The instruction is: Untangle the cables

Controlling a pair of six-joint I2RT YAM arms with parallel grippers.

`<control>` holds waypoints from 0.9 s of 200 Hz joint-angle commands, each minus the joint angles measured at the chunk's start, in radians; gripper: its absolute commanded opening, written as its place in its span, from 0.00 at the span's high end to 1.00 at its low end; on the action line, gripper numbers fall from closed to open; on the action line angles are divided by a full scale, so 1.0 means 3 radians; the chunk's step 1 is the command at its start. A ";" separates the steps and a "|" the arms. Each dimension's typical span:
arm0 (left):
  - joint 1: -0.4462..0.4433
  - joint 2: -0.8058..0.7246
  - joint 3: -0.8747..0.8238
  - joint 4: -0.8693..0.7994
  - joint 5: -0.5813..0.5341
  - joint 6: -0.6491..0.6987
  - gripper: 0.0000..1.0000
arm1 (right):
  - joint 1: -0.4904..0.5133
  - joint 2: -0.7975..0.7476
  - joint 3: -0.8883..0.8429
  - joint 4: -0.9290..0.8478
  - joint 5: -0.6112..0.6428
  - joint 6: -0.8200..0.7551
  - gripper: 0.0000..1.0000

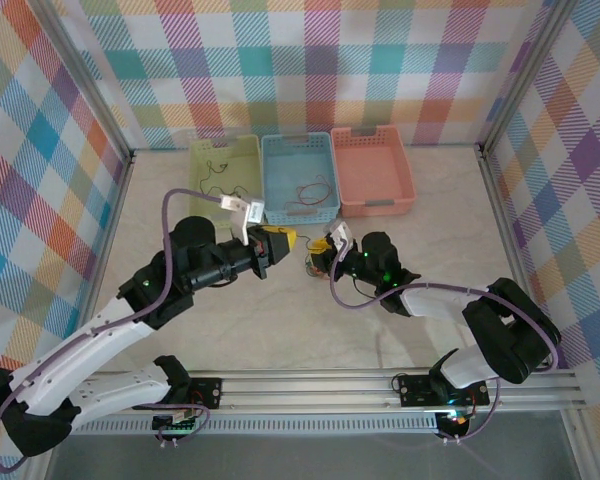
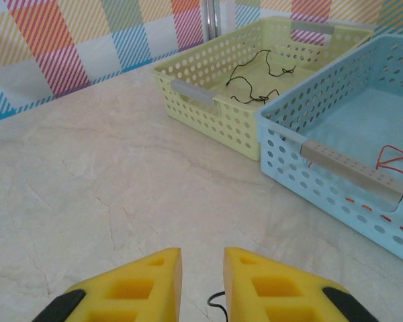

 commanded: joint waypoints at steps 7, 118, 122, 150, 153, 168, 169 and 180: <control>-0.0014 -0.0132 0.0232 -0.0190 -0.0037 -0.0045 1.00 | -0.0004 0.0055 0.0134 -0.0122 0.0085 -0.0003 0.76; -0.0021 -0.0236 0.1031 -0.0741 -0.0011 0.0024 1.00 | -0.0004 0.0081 0.0183 -0.0234 0.0293 0.0016 0.78; -0.0017 -0.0228 0.1051 -0.0745 0.0007 0.0021 1.00 | -0.0003 0.0081 0.0187 -0.0237 0.0304 0.0017 0.78; -0.0017 -0.0186 0.1184 -0.0760 0.0111 -0.0039 1.00 | -0.0003 0.0077 0.0184 -0.0237 0.0325 0.0020 0.78; -0.0019 -0.0183 0.1190 -0.0761 0.0116 -0.0040 1.00 | -0.0003 0.0076 0.0184 -0.0237 0.0322 0.0025 0.78; -0.0019 -0.0162 0.1202 -0.0774 0.0108 -0.0035 1.00 | -0.0005 0.0063 0.0181 -0.0235 0.0290 0.0026 0.78; -0.0020 -0.0161 0.1201 -0.0773 0.0105 -0.0033 1.00 | -0.0004 0.0062 0.0180 -0.0234 0.0285 0.0026 0.78; -0.0017 -0.0137 0.1192 -0.0763 0.0082 -0.0034 1.00 | -0.0005 0.0029 0.0147 -0.0181 0.0213 0.0025 0.77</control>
